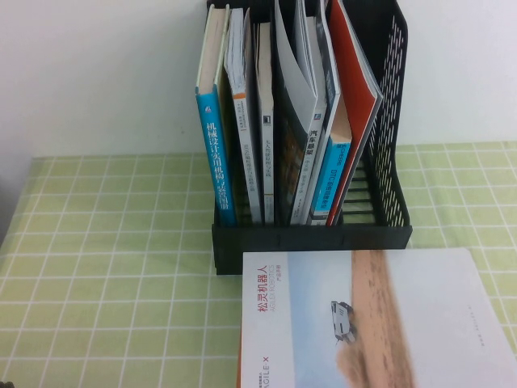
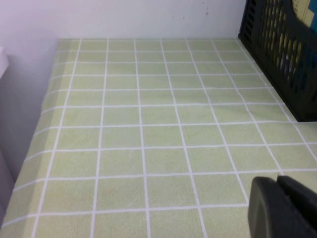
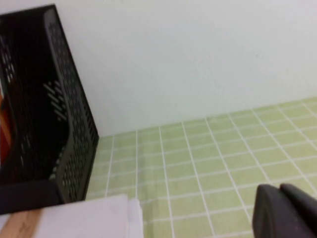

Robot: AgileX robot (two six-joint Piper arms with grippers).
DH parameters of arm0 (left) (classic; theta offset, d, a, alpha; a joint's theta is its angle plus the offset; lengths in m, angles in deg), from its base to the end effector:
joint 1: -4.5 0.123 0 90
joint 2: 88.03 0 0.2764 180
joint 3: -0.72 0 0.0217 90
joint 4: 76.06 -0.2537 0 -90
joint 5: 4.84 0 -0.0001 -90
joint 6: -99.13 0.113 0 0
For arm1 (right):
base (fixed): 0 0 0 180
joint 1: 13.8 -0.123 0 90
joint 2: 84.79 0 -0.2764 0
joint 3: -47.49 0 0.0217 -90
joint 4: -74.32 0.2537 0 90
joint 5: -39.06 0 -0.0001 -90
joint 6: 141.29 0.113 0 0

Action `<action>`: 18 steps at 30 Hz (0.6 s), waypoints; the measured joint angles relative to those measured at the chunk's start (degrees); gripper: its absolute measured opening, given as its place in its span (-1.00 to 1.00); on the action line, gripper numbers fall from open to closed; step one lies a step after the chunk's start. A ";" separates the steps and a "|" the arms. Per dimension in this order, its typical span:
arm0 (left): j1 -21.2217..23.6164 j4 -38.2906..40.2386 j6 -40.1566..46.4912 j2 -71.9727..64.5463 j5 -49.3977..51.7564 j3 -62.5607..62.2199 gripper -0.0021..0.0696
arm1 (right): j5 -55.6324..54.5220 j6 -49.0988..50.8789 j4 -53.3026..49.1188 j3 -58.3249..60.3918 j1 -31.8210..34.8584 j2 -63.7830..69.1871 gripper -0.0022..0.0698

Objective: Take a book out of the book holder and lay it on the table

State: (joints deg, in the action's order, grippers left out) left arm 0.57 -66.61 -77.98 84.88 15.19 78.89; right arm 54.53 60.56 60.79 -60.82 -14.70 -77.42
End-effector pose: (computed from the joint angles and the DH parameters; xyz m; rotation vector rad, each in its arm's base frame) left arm 0.0850 -0.0122 0.1703 0.0065 1.8363 -0.1733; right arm 0.0834 -0.0058 0.2197 0.1607 1.6353 0.0780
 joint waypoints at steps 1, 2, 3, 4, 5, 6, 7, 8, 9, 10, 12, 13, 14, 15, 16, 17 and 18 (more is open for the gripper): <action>0.00 0.00 0.00 0.00 0.00 0.00 -0.95 | 0.00 -0.64 0.38 1.03 0.00 0.00 -0.94; 0.00 0.00 0.00 0.00 0.00 0.00 -0.95 | 0.00 -0.94 0.78 2.16 -0.10 0.00 -0.94; 0.00 0.00 0.00 0.00 0.00 0.00 -0.95 | 0.00 -1.25 1.32 3.36 -0.10 0.00 -0.94; 0.00 0.00 0.00 0.00 0.00 0.00 -0.95 | -0.15 -1.35 1.96 4.61 -0.10 0.00 -0.94; 0.00 0.00 0.00 0.00 0.00 0.00 -0.95 | -0.18 -1.48 2.41 5.51 -0.10 0.00 -0.94; 0.00 0.00 0.00 0.00 0.00 0.00 -0.95 | -0.18 -1.73 2.77 6.33 -0.10 0.00 -0.94; 0.00 0.00 0.00 0.00 0.00 0.00 -0.95 | 0.58 -2.47 3.34 6.69 -0.10 0.00 -0.94; 0.00 0.00 0.00 0.00 0.00 0.00 -0.95 | 1.14 -4.11 3.90 6.80 -0.10 0.00 -0.94; 0.00 0.00 0.00 0.00 0.00 0.00 -0.95 | 1.74 -7.12 5.09 6.84 -0.10 0.00 -0.94; 0.00 0.00 0.00 0.00 0.00 0.00 -0.95 | 2.03 -11.79 7.16 6.93 -0.10 0.00 -0.94; 0.00 0.00 0.00 0.00 0.00 0.00 -0.95 | 2.39 -22.92 13.53 6.93 -0.10 0.00 -0.94; 0.00 0.00 0.00 0.00 0.00 0.00 -0.95 | 2.86 -29.21 17.30 6.93 -0.10 0.00 -0.94; 0.00 0.00 0.00 0.00 0.00 0.00 -0.95 | 3.71 -33.59 20.90 6.93 -0.10 0.00 -0.94; 0.00 0.00 0.00 0.00 0.00 0.00 -0.95 | 4.89 -37.75 23.56 6.93 -0.10 0.00 -0.94; 0.00 0.00 0.00 0.00 0.00 0.00 -0.95 | 5.55 -40.49 25.21 6.93 -0.10 0.00 -0.94; 0.00 0.00 0.00 0.00 0.00 0.00 -0.95 | 5.63 -42.23 26.09 6.93 -0.10 0.00 -0.94; 0.00 0.00 0.00 0.00 0.00 0.00 -0.95 | 5.75 -43.38 26.85 6.93 -0.10 0.00 -0.94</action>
State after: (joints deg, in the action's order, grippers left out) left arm 0.57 -66.61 -77.98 84.88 15.19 78.89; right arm 60.28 17.18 87.64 -53.89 -14.80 -77.42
